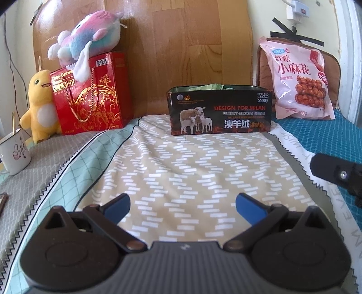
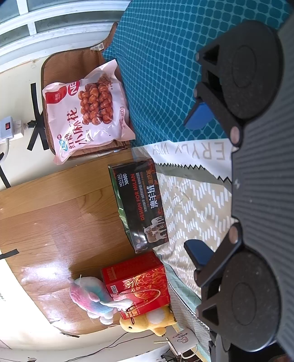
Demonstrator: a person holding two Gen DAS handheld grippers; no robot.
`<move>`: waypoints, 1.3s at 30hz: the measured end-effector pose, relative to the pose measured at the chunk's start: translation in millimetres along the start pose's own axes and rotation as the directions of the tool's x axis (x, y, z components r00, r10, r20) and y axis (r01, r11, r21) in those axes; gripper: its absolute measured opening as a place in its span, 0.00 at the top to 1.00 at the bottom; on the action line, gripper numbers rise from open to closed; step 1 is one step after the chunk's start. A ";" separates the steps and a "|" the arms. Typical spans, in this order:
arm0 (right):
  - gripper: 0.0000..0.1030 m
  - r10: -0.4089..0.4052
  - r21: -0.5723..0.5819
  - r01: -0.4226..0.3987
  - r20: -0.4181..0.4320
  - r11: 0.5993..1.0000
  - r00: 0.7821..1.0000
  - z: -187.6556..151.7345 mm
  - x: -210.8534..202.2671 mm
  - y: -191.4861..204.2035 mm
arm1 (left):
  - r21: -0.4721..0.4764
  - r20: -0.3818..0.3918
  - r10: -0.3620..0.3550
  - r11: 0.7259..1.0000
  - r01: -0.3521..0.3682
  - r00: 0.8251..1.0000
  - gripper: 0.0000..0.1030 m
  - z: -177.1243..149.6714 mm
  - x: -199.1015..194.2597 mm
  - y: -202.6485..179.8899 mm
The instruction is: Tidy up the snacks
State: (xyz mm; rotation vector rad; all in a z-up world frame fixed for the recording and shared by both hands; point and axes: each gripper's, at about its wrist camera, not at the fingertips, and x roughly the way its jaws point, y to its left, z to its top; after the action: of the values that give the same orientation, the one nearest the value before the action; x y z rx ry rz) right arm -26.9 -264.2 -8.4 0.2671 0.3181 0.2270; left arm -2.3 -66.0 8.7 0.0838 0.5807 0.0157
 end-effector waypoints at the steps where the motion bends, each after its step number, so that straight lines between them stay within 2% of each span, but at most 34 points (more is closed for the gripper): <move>1: 0.00 0.000 0.000 0.000 0.000 1.000 1.000 -0.2 -0.1 0.3 | 0.003 0.000 0.003 1.000 -0.003 1.000 0.00 0.0 -0.1 -0.6; 39: 0.00 -0.002 0.002 0.002 -0.005 1.000 1.000 -0.6 1.1 -0.3 | -0.050 -0.034 -0.037 0.998 0.035 0.999 0.00 1.3 3.6 9.5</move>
State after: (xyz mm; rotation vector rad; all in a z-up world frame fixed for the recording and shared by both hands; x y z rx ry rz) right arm -26.1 -264.1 -9.4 0.2686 0.3233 0.2256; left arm 1.5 -56.5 8.6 0.0252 0.6167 -0.0033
